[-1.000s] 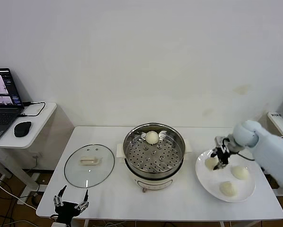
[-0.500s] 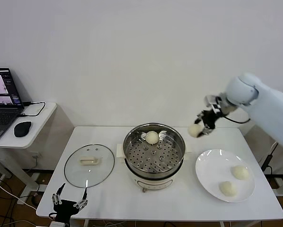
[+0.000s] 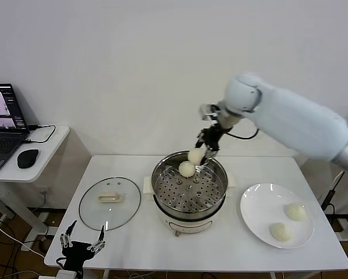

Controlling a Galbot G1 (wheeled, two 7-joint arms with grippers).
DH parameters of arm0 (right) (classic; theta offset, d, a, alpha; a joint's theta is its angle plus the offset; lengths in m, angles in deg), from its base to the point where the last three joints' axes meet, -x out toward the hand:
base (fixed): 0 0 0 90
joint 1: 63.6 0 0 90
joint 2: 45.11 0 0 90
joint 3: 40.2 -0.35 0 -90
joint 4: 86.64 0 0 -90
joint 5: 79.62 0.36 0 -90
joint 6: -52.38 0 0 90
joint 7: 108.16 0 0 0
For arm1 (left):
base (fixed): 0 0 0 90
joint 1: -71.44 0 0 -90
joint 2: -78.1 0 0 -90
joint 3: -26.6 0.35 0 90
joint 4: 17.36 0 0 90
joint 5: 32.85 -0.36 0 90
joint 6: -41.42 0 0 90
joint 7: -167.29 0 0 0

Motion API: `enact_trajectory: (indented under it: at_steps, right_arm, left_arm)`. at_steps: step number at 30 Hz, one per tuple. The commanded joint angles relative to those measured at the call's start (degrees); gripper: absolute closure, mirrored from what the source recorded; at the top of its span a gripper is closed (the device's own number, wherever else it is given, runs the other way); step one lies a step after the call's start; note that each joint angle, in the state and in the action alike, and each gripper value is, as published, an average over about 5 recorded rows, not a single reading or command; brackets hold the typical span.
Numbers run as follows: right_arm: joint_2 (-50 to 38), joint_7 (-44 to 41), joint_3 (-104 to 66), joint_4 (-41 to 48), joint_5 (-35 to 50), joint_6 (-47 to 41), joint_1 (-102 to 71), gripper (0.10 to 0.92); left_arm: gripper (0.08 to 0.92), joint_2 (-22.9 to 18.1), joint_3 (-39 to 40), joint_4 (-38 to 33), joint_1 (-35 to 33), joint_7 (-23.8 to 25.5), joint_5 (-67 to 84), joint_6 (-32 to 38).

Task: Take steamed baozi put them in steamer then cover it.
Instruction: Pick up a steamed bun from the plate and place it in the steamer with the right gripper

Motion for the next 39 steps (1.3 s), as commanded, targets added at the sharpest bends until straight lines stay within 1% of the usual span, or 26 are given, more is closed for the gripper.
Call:
enact_trajectory:
  at_steps: [1,14,25,28,31,36,39]
  right_arm:
    - [11.3,0.9,4.5,5.6,2.0,-2.2,-1.2,0.474]
    - [16.6,2.3,5.7,10.0,-1.6,-2.9,-5.9,0.474]
    - [17.3,3.0,6.1,11.4,-4.0,-3.0,-7.9,0.474]
    - [17.3,3.2,6.1,11.1,-3.8,-3.0,-8.1,0.462]
    - [17.3,3.5,6.1,11.1,-3.7,-3.0,-8.5,0.402]
    - [17.4,4.0,5.5,11.4,-3.7,-3.0,-8.8,0.261]
    - [16.9,4.2,4.8,10.9,-3.4,-3.1,-8.3,0.214]
  left_arm:
    - [0.177,0.2,-0.1,-0.6,0.1,0.0,0.0,0.0]
    - [0.177,0.0,0.1,-1.4,0.4,-0.1,0.5,0.1]
    - [0.177,-0.2,0.6,-1.5,1.0,0.0,0.6,0.1]
    - [0.177,-0.3,0.9,-1.1,1.4,0.0,0.6,0.1]
    - [0.177,-0.3,1.0,-1.1,1.5,0.1,0.6,0.1]
    - [0.177,-0.2,0.7,-1.2,1.6,0.1,0.7,0.1]
    - [0.177,-0.3,0.7,-1.1,1.5,0.1,0.7,0.1]
